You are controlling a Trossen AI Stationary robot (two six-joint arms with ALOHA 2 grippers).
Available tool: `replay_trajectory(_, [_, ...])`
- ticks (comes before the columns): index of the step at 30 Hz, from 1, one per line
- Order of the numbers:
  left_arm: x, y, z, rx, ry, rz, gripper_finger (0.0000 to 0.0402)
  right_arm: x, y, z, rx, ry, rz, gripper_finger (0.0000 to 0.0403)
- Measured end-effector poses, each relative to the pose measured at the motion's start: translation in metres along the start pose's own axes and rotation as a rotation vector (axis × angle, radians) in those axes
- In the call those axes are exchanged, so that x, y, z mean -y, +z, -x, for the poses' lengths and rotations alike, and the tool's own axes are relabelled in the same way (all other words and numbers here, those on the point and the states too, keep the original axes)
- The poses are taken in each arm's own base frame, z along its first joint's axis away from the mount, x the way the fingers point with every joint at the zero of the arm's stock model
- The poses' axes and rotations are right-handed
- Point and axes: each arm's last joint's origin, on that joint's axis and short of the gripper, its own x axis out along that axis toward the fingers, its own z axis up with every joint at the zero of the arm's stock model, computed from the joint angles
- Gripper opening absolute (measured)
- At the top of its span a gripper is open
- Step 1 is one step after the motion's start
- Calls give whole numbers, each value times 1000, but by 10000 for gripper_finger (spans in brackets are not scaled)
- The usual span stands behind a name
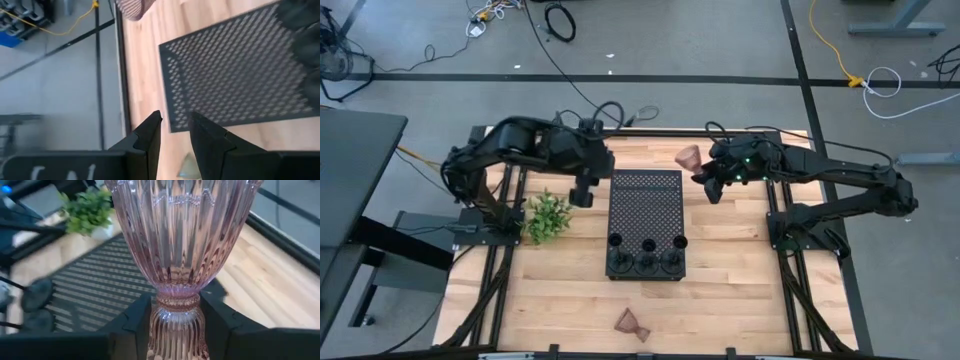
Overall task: Pick & Place candle stick holders
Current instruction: Put the top pink glass candle holder on the shelf
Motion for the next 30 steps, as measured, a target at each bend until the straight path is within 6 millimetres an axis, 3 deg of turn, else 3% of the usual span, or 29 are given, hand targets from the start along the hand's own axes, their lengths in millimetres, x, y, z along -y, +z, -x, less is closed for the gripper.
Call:
replay_trajectory(6, [2,4,-12,-51,33,-70,107,-6,3,-11,-11,93,-49,130])
replay_trajectory(18, [6,8,-30,-144,69,-178,107,-4,1,-63,-154,209,-144,130])
replay_trajectory(30, [12,16,-56,-214,65,-326,107,-18,26,-69,-158,298,-128,130])
